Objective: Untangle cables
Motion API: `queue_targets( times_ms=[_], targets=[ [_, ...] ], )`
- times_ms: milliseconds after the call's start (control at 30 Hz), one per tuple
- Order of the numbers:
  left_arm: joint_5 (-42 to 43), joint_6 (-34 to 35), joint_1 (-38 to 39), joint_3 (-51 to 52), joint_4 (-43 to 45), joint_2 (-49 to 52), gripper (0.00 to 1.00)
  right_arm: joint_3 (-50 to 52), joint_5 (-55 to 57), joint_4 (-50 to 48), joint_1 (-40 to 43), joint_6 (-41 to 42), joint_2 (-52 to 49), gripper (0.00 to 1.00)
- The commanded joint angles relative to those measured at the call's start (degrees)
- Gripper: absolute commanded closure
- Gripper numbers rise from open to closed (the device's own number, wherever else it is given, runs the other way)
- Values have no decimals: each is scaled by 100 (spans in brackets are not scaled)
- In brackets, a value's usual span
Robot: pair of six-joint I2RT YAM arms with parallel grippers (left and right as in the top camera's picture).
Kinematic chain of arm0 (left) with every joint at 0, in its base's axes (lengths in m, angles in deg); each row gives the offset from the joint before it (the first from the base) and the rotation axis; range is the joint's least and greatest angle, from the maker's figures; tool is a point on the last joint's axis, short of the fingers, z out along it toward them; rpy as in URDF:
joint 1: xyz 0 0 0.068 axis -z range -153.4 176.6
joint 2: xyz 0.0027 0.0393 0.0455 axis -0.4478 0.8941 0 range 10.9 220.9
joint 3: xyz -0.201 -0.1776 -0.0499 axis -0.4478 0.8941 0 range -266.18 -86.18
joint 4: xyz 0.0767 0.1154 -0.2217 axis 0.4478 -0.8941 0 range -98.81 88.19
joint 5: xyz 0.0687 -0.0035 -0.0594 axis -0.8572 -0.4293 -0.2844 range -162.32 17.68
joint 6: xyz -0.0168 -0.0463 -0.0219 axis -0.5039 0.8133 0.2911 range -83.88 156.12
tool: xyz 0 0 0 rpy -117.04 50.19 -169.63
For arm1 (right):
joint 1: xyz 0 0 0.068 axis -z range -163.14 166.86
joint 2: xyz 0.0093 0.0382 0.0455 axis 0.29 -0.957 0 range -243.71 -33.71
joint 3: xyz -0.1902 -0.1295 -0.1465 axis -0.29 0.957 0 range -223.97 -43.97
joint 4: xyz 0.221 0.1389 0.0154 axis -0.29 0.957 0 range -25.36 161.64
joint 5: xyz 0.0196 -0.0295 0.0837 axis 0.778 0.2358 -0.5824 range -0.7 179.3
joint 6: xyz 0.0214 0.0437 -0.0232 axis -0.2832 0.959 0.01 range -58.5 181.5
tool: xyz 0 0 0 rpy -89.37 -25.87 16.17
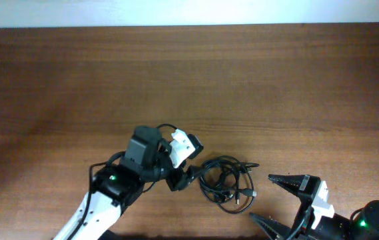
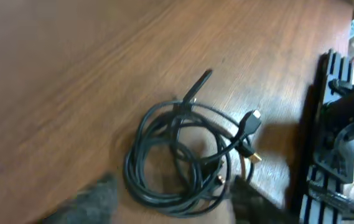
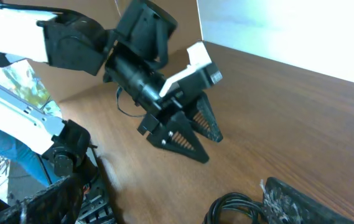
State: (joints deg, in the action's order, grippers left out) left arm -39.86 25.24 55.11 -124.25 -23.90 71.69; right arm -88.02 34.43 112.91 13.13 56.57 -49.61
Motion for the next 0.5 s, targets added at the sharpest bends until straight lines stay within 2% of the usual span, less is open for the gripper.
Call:
queue_targets(
  times_ms=[0,133,267,367,467],
  targets=[
    [-144,-22,-17,-20,-50,481,1,-85,7,7,37,-17,52,4],
    [-146,363,-17,-20,-48,1099,1,-85,9,105,37,-20,52,1],
    [-170,424,-20,-20,-48,1698,1,-85,9,120,37,-17,52,1],
    [-669,977,-17,-20,-55,2124,1,-85,9,120,37,-17,52,1],
    [-699,1051,-17,-20,-55,2406,1,-85,9,120,37,-17,52,1]
  ],
)
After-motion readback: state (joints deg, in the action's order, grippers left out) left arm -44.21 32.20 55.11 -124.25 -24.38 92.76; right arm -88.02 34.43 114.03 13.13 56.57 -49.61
